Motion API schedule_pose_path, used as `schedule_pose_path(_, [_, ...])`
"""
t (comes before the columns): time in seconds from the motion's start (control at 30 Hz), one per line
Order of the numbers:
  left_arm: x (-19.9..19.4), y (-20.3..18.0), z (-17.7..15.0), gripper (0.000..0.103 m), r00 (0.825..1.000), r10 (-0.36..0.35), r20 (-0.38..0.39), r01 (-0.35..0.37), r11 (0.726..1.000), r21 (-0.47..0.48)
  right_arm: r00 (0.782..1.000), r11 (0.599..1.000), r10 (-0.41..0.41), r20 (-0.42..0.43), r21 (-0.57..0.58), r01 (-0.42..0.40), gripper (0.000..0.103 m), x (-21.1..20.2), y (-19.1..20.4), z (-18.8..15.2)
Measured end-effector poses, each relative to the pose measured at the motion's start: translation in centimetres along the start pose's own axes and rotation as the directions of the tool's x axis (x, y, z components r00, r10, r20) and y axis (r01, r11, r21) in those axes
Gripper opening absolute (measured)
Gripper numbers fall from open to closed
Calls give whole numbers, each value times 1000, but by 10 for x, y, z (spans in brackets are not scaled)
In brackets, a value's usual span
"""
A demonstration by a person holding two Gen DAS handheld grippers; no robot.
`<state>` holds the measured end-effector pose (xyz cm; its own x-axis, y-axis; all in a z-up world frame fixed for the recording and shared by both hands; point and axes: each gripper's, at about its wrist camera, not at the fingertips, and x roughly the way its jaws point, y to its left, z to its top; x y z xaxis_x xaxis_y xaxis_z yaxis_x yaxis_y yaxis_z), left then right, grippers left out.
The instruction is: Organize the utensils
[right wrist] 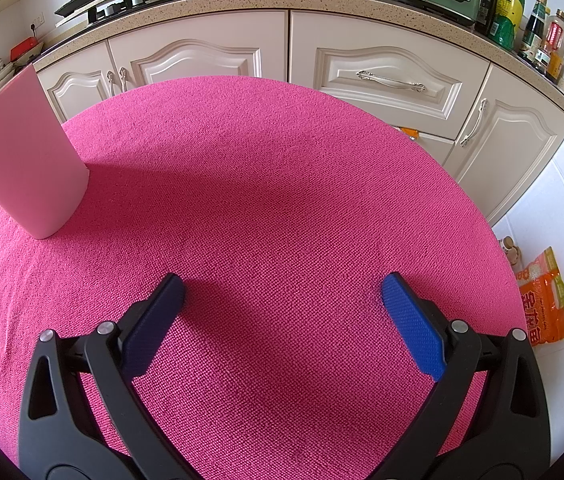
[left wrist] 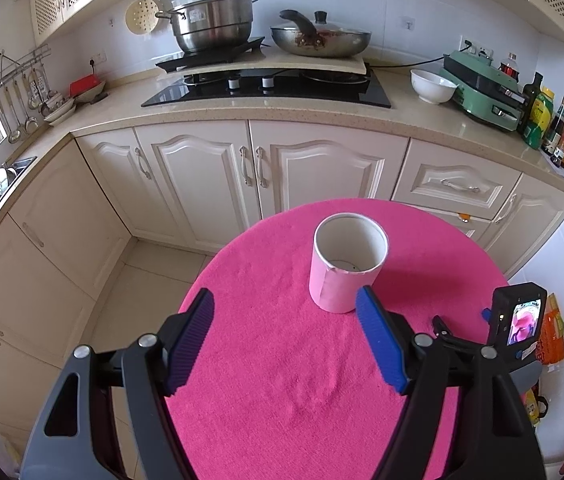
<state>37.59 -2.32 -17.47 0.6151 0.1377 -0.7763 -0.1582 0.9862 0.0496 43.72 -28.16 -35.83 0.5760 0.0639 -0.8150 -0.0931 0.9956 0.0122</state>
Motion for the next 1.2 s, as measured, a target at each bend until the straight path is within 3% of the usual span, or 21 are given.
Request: schedule_pose_path(1.2, [-3,0,2,72,999,6,40,-5,1000,-4,1000,1000,0,0,0,0,97,0,0,0])
